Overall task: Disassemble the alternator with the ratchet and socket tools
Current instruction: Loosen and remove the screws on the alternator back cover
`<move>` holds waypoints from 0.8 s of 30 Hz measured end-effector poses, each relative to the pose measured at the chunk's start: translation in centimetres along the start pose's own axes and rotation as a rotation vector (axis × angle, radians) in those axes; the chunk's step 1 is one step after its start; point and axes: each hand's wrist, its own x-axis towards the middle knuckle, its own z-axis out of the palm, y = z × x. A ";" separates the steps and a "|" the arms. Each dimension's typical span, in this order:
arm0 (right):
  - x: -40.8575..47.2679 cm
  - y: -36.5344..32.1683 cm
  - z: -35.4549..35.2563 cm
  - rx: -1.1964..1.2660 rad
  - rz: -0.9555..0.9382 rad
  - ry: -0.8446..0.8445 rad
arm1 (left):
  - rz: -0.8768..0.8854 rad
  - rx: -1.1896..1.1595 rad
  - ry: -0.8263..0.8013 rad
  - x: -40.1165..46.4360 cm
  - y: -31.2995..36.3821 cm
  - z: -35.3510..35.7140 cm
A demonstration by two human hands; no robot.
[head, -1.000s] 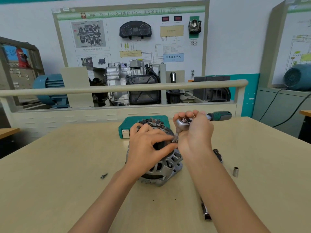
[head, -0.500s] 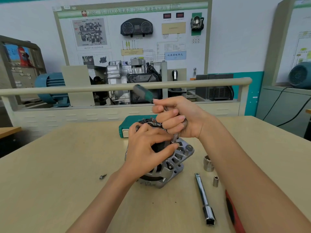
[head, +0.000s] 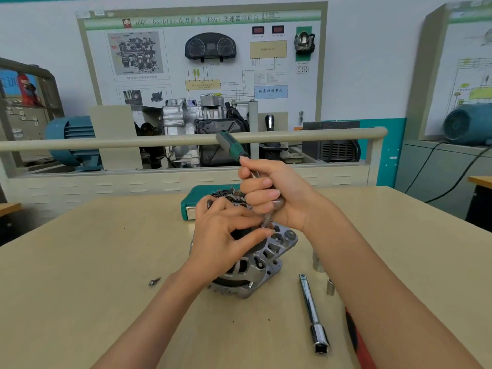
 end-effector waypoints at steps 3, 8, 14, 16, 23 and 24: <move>0.0 1.8 0.8 0.225 -0.385 0.387 | 0.007 -0.009 0.015 0.0 0.1 0.1; 0.0 3.9 1.2 0.551 -0.755 0.639 | -0.008 -0.024 0.017 -0.1 -0.1 0.1; 0.0 3.1 1.2 0.402 -0.579 0.566 | -0.012 -0.004 0.019 -0.2 -0.1 0.2; -0.2 2.5 1.0 0.324 -0.462 0.502 | 0.001 0.005 0.034 -0.2 -0.1 0.3; -0.1 0.2 -0.2 0.053 -0.013 0.045 | 0.001 0.008 0.013 -0.2 -0.3 0.2; 0.0 0.0 -0.4 0.026 0.039 -0.024 | 0.003 0.013 0.007 -0.1 -0.3 0.1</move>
